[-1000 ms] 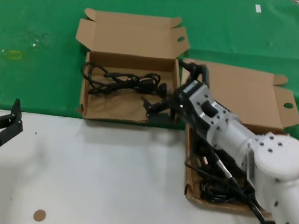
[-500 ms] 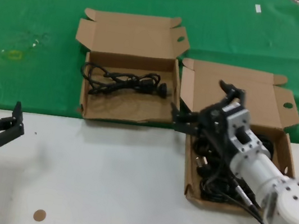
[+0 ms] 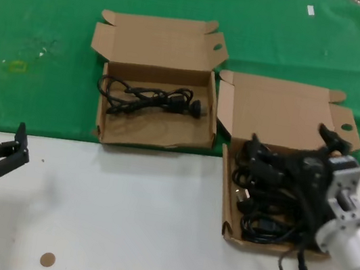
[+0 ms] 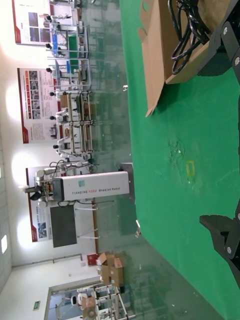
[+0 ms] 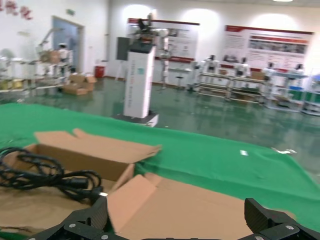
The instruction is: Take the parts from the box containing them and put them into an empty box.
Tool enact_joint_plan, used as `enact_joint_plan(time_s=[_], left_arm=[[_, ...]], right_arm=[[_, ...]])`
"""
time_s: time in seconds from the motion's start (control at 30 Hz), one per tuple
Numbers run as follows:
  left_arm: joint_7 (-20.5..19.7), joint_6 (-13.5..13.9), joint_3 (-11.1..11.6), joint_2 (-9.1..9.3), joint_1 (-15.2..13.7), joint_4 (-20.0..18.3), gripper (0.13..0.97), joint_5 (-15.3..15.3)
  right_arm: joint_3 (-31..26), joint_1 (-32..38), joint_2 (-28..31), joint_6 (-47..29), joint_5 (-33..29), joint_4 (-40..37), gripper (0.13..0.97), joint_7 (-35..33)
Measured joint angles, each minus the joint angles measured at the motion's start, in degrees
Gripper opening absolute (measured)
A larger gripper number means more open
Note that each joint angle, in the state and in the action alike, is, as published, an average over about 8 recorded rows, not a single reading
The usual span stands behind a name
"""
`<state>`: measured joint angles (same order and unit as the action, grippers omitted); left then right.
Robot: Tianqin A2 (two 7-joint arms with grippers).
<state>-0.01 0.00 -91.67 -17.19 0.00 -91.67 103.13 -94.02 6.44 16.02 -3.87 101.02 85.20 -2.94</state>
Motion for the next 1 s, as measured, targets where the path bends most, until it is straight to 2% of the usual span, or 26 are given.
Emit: enact_joint_plan(time_s=[0.23, 1.0], left_arm=[[0.0, 0.0, 0.0, 0.0, 0.0, 0.0, 0.966, 0.0], [0.0, 0.0, 0.0, 0.0, 0.0, 0.0, 0.966, 0.0]], right_arm=[[1.3, -3.7, 0.7, 2.2, 1.2, 3.7, 0.966, 1.7], [1.4, -3.8, 0.7, 2.3, 1.3, 3.9, 0.966, 1.8]])
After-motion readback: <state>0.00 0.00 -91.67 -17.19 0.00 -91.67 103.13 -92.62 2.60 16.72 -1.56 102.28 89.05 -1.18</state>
